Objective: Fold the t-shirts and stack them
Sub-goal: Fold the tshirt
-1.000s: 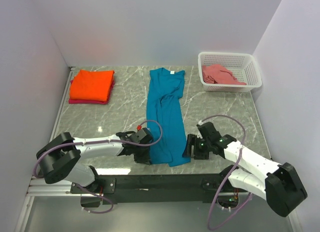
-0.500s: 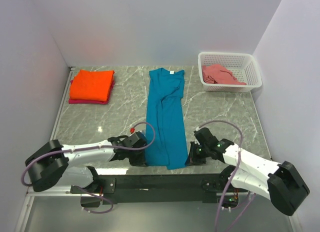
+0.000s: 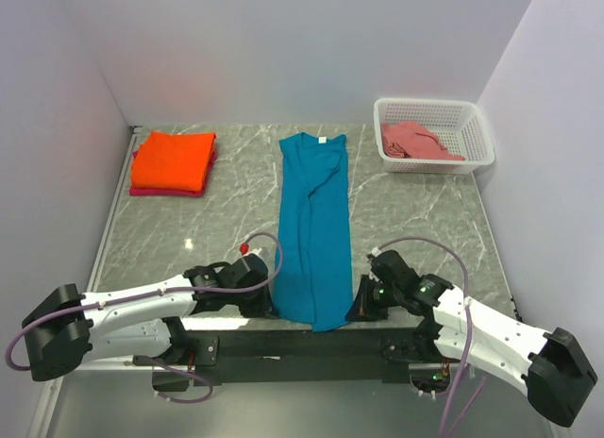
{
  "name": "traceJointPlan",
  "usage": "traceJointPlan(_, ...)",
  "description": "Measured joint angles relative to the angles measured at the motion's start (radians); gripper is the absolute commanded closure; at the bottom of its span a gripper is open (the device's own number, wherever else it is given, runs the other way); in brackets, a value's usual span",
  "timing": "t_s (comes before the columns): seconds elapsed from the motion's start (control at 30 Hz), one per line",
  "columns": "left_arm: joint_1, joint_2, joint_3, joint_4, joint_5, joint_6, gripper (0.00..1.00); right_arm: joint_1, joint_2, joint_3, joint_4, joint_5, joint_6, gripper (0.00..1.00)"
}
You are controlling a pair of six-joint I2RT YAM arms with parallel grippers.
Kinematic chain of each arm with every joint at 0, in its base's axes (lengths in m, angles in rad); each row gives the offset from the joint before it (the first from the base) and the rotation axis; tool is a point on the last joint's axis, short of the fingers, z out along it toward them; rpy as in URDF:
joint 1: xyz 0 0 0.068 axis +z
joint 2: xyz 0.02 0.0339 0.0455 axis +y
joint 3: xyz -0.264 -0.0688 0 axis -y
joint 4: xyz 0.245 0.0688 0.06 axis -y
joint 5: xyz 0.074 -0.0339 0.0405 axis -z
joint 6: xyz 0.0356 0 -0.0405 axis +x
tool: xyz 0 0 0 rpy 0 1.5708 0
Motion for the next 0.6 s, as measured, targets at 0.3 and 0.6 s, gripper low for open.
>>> traceJointPlan(0.3,0.025,0.02,0.169,-0.031,-0.134,0.05,0.99,0.001,0.125,0.293,-0.076,0.206,-0.116,1.0)
traceJointPlan(0.6,0.145,0.214,0.402,-0.008,-0.266,0.187,0.99,-0.08,0.285,0.499,-0.065,0.394,-0.224,1.0)
